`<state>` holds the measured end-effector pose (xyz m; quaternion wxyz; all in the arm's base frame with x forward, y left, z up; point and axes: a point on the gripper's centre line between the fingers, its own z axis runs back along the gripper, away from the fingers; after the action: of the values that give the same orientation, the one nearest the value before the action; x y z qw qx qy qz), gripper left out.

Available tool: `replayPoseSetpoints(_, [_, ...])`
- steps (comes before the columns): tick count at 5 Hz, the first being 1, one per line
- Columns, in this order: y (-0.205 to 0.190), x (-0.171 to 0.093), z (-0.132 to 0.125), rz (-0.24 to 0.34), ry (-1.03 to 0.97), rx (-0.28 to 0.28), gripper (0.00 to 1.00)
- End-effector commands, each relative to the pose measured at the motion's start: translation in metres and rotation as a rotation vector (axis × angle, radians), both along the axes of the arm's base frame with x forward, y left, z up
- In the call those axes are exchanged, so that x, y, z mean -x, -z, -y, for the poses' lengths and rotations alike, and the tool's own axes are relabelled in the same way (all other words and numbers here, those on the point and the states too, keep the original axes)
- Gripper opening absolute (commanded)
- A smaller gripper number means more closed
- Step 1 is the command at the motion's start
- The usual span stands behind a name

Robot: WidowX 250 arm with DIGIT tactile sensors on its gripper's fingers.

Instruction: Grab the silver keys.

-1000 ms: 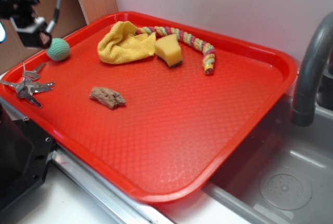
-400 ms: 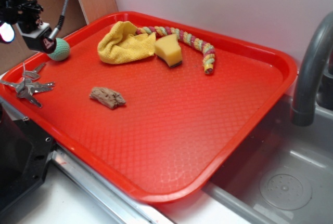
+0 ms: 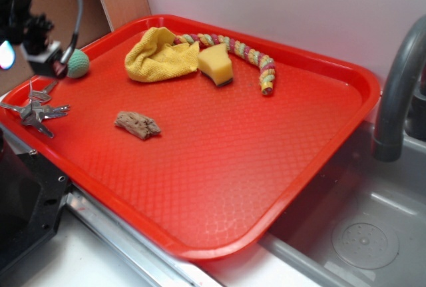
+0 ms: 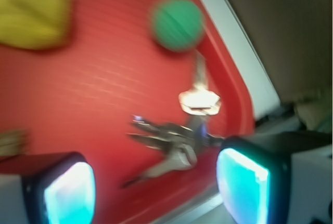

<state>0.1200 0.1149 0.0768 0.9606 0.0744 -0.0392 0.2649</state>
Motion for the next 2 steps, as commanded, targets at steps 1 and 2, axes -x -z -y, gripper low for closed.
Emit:
replayPoseSetpoints(1, [0.026,0.002,-0.032,0.002,-0.07,-0.058,1.0])
replayPoseSetpoints(2, [0.032,-0.009,-0.029,0.014,-0.012,-0.049,1.0])
